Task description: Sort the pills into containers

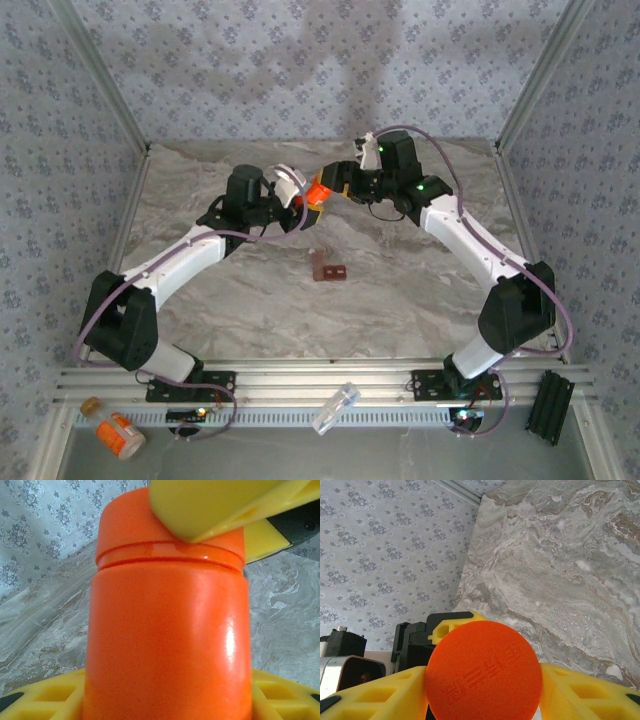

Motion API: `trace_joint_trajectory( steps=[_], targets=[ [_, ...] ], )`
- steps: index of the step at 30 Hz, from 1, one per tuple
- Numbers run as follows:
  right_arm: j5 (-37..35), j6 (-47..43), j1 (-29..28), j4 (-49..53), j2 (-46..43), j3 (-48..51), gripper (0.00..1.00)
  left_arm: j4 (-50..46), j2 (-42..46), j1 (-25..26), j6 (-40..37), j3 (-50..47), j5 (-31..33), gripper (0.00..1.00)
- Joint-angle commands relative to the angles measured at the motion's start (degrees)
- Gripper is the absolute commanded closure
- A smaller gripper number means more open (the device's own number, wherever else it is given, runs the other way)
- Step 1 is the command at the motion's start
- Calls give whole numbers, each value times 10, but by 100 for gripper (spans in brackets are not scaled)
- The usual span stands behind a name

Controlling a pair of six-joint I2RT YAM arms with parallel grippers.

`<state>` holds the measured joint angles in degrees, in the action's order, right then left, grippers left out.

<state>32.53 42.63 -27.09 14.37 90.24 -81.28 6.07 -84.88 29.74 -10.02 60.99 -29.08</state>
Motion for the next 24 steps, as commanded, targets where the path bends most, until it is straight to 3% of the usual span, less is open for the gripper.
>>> trace_joint_trajectory(
  steps=[1, 8, 15, 17, 20, 23, 24],
  targets=[
    [28, 4, -3, -24, 8, -25, 47, 7, -2, 6, -7, 27, -25, 100],
    [82, -30, 7, -65, 10, -16, 60, -4, 0, 6, -8, 34, -40, 100],
    [179, -273, 37, -55, 0, 23, 59, -16, 13, 7, 8, 39, -74, 100],
    [202, -307, 52, -49, 1, 31, 59, -17, 16, 7, 10, 40, -82, 100],
    [218, -281, 64, -62, 4, 33, 54, -20, 16, 6, 11, 40, -81, 100],
    [207, -188, 72, -117, -17, 50, 33, -21, 13, 6, 4, 39, -61, 100],
    [190, -164, 75, -117, -26, 49, 30, -20, 13, 6, 1, 37, -53, 100]
  ],
)
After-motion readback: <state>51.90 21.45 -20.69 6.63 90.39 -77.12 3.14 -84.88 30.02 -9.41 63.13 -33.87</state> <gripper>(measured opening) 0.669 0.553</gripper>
